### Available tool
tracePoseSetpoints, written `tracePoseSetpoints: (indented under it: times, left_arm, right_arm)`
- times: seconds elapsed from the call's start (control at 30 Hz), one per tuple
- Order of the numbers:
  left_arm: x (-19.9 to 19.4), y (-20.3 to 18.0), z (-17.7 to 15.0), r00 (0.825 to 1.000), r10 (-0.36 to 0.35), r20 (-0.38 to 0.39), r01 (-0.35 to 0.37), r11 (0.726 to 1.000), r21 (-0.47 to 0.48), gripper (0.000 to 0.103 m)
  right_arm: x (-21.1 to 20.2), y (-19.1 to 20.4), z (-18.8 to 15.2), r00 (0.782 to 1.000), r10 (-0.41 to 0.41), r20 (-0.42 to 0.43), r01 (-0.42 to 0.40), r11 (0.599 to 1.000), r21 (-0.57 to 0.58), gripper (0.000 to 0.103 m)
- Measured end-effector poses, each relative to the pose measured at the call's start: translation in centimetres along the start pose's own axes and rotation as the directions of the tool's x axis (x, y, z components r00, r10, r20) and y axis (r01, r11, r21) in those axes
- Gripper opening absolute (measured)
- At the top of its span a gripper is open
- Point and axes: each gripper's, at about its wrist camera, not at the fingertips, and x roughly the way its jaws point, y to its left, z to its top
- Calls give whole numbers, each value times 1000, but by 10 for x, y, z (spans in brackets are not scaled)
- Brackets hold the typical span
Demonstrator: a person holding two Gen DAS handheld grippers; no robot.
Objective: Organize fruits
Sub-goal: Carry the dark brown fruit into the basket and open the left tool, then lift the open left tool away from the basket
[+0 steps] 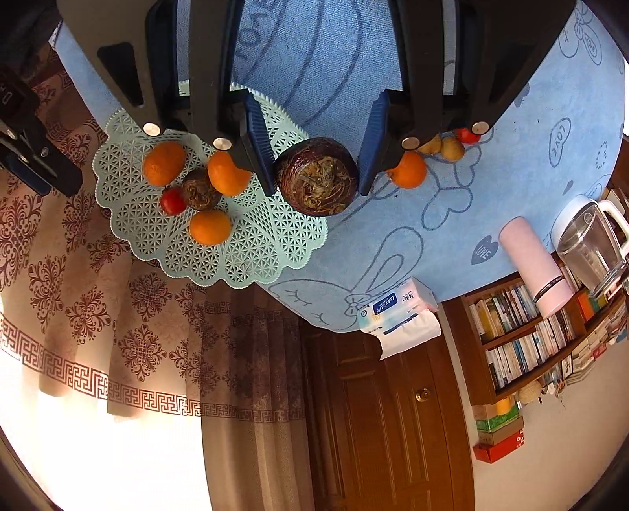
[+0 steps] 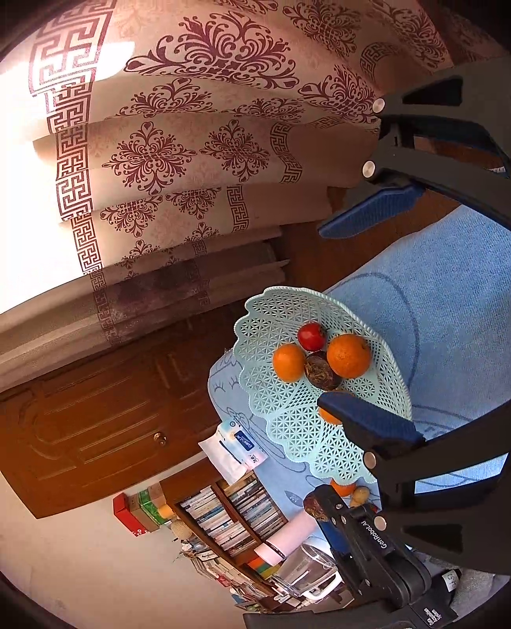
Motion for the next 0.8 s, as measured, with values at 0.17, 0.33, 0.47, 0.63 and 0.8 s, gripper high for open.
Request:
tracePoseSetpoints:
  times: [0.17, 0.33, 0.47, 0.63, 0.8]
  left_arm:
    - [3, -8, 3, 1000, -22, -5, 22, 1000, 7, 42]
    - [4, -17, 4, 999, -45, -3, 45, 999, 19, 42]
    - [6, -20, 5, 997, -83, -4, 83, 997, 6, 42]
    - [4, -22, 4, 993, -121, 16, 121, 993, -13, 49]
    - [-1, -19, 6, 991, -126, 43, 127, 992, -21, 69]
  right_arm:
    - [1, -4, 0, 1000, 0, -5, 0, 1000, 16, 82]
    - [1, -7, 1, 1000, -3, -1, 3, 1000, 23, 82]
    - [0, -9, 2, 1000, -7, 2, 7, 999, 31, 82]
    - [-1, -11, 2, 1000, -13, 4, 13, 999, 38, 82]
    - [1, -12, 1, 1000, -14, -3, 14, 999, 39, 82]
